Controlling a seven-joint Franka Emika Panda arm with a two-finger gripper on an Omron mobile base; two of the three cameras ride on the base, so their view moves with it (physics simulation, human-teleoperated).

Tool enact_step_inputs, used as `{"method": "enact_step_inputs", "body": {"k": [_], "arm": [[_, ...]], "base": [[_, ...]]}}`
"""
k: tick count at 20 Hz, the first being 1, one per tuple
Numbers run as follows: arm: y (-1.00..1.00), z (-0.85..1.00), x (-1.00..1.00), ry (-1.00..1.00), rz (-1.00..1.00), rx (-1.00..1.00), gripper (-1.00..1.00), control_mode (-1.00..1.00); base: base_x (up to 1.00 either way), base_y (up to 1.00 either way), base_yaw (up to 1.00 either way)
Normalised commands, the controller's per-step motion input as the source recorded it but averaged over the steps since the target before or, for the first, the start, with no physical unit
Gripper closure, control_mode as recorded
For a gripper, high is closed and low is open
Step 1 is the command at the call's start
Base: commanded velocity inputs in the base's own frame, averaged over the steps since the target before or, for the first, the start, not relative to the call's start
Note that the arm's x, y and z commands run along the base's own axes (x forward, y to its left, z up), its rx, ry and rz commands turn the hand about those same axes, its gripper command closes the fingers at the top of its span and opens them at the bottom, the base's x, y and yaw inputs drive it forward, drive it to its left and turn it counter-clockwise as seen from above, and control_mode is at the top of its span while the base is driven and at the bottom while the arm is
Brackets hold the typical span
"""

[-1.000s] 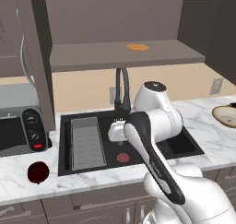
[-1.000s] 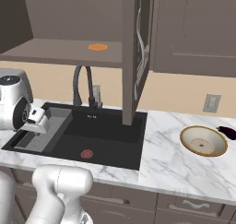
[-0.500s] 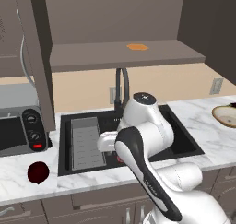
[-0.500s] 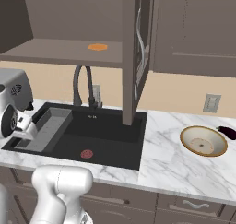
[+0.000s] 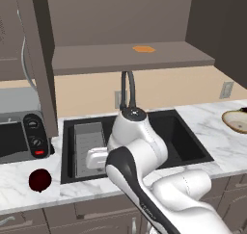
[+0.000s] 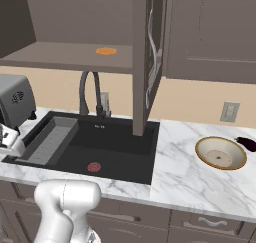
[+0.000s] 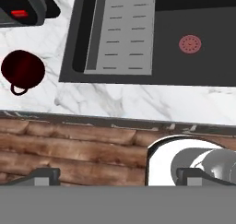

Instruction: Pick the mug and place it in the sink. Pick the bowl and place it in the open cabinet and then close the cabinet.

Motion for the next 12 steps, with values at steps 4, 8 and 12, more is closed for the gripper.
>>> {"method": "enact_step_inputs", "body": {"k": [4,8,12], "arm": [[0.41,-0.07,-0.04,0.00,0.00,-0.02,-1.00,-1.00],[0.36,-0.13,-0.09,0.00,0.00,0.00,-1.00,-1.00],[0.23,-0.17,-0.23,-0.07,0.00,0.00,-1.00,-1.00]], "base": [[0.00,0.00,0.00],[0.00,0.00,0.00],[0.00,0.00,0.00]]}}
